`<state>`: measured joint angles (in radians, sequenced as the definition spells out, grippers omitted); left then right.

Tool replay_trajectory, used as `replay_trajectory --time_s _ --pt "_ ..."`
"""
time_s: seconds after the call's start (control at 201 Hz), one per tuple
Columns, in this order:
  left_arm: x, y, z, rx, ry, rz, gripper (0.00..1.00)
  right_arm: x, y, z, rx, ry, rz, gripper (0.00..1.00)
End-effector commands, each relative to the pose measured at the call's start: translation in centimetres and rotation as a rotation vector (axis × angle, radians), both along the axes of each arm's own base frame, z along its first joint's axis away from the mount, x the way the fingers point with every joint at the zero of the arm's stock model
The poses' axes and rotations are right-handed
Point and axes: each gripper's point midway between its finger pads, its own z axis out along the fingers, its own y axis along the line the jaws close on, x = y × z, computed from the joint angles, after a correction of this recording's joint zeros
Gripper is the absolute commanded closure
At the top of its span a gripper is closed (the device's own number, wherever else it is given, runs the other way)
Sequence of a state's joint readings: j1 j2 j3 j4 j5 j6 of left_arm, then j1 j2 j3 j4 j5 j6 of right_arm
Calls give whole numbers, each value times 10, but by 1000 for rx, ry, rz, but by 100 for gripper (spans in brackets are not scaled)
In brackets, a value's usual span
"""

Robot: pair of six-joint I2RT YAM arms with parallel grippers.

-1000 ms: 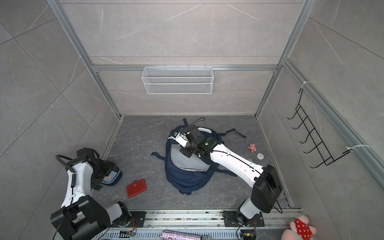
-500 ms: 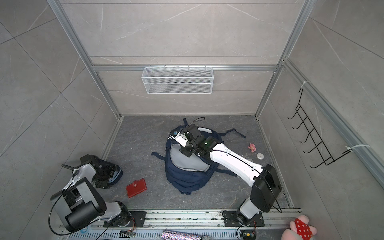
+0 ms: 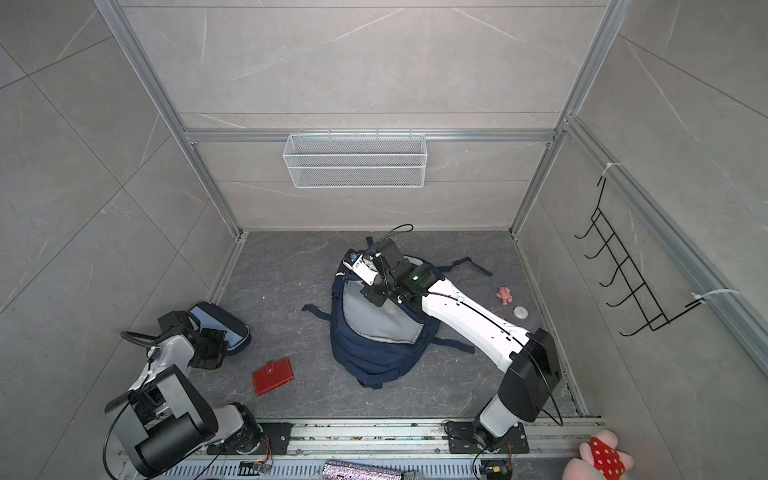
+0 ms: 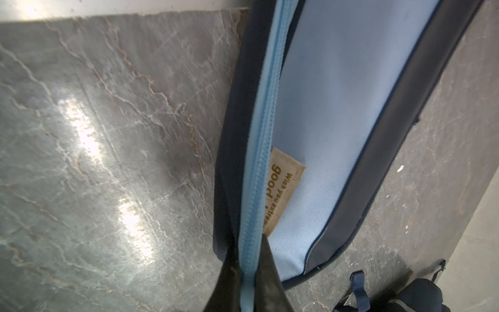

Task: Pack the student bag
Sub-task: 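Release the zipper and reach the left gripper to grasp the light-blue pencil case, then lift the pencil case into the bag with the left gripper while the right holds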

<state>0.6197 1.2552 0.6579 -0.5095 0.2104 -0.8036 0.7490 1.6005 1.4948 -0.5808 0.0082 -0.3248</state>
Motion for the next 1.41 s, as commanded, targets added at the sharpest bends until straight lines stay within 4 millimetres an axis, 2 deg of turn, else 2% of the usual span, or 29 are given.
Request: replay_trajectory --time_s 0.0,0.095,0.209,0.363,0.458,0.588,0.712,0.792,0.866,1.011,1.215,1.309,1.409 --pt "14 -8 23 -2 -85 -70 100 16 -1 32 66 -46 -74 100" --pt "29 -22 47 23 -133 -158 100 27 -8 31 54 -17 -129 100" --pt "48 -56 83 47 -234 -273 100 45 -18 32 73 34 -217 100" --pt "48 -105 127 51 -365 -387 100 59 -25 40 102 63 -282 100" --pt "38 -143 144 2 -417 -491 100 64 -26 42 109 73 -304 100" --pt "4 -194 160 -76 -444 -625 100 71 -24 49 115 77 -323 100" --pt "-31 -229 171 -189 -434 -730 100 77 -22 50 112 74 -334 100" --pt "-41 -249 184 -261 -449 -803 100 79 -20 50 121 75 -337 100" --pt "-43 -264 194 -293 -448 -859 100 81 -18 51 130 78 -340 100" --pt "-37 -309 193 -338 -426 -964 100 82 -15 52 143 88 -340 100" --pt "-30 -373 162 -372 -368 -1035 100 81 -16 59 152 74 -344 100" --pt "-24 -379 143 -364 -334 -1028 100 78 -13 61 159 76 -332 100" --pt "-8 -388 140 -353 -357 -1016 100 71 -8 61 149 73 -315 100"
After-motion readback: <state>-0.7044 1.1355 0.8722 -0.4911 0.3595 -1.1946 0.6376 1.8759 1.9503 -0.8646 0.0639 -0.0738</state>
